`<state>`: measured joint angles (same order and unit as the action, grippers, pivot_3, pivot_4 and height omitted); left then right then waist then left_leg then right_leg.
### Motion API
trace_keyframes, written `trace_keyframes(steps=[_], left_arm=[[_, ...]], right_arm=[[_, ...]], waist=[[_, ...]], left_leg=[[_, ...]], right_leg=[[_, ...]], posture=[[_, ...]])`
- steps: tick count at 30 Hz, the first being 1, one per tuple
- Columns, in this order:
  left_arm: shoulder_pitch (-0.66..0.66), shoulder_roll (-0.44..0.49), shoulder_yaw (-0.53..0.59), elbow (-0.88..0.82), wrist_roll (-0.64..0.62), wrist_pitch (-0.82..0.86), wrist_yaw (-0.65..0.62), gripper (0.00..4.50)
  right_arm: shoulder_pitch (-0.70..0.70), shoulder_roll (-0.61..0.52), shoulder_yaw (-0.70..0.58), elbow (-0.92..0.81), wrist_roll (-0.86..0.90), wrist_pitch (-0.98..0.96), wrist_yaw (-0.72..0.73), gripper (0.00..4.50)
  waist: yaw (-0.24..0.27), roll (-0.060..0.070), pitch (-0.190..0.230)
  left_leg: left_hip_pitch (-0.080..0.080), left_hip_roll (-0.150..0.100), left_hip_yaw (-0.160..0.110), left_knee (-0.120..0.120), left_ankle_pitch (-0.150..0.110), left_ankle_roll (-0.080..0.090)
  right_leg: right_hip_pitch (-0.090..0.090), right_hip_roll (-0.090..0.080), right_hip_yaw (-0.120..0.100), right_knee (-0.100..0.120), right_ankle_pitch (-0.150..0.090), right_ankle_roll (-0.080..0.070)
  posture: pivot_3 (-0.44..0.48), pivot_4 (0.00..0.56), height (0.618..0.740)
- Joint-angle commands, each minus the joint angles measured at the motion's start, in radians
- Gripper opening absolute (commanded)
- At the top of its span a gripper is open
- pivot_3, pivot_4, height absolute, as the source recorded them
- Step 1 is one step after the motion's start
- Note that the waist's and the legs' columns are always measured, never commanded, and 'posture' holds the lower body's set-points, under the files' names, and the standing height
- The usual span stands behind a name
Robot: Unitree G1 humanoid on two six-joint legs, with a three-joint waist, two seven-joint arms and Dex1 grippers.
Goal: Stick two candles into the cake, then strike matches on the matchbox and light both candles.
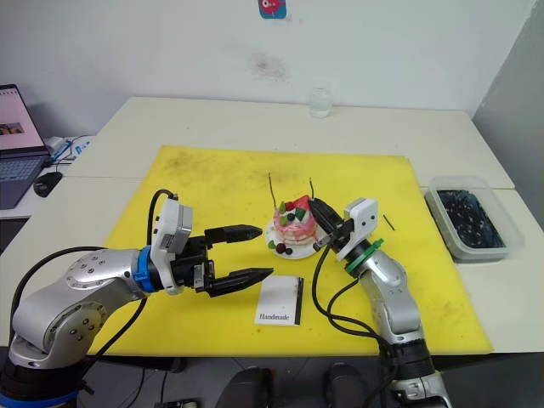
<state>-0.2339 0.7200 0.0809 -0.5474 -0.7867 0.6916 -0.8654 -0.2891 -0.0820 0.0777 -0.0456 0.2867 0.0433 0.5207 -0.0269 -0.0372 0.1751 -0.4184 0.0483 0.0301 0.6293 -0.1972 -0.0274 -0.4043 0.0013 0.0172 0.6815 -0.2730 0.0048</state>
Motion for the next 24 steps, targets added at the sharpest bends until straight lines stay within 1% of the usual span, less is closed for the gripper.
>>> trace_keyframes(steps=[1, 15, 24], left_arm=[[-0.014, 0.008, 0.005, -0.017, -0.008, -0.008, -0.009, 4.5], [-0.015, 0.003, -0.013, -0.014, 0.011, -0.018, -0.021, 4.5], [-0.014, 0.001, -0.022, -0.013, 0.024, -0.027, -0.031, 4.5]], right_arm=[[-0.011, 0.005, -0.005, 0.005, -0.009, -0.041, -0.008, 0.04], [0.031, 0.011, 0.015, 0.057, -0.039, -0.067, -0.011, 0.04], [0.046, 0.025, 0.032, 0.072, -0.031, -0.051, 0.002, 0.04]], waist=[[0.0, 0.0, 0.0], [0.0, 0.0, 0.0], [-0.001, 0.0, 0.0]], left_leg=[[0.0, 0.0, 0.0, 0.0, 0.0, 0.0], [0.0, 0.0, 0.0, 0.0, 0.0, 0.0], [0.001, 0.0, 0.0, 0.0, 0.0, 0.0]], right_leg=[[0.0, 0.0, 0.0, 0.0, 0.0, 0.0], [0.0, -0.001, 0.0, 0.0, 0.0, 0.0], [0.0, -0.002, 0.0, 0.0, 0.0, 0.0]], posture=[[0.0, 0.15, 0.74], [0.0, 0.15, 0.74], [0.0, 0.15, 0.74]])
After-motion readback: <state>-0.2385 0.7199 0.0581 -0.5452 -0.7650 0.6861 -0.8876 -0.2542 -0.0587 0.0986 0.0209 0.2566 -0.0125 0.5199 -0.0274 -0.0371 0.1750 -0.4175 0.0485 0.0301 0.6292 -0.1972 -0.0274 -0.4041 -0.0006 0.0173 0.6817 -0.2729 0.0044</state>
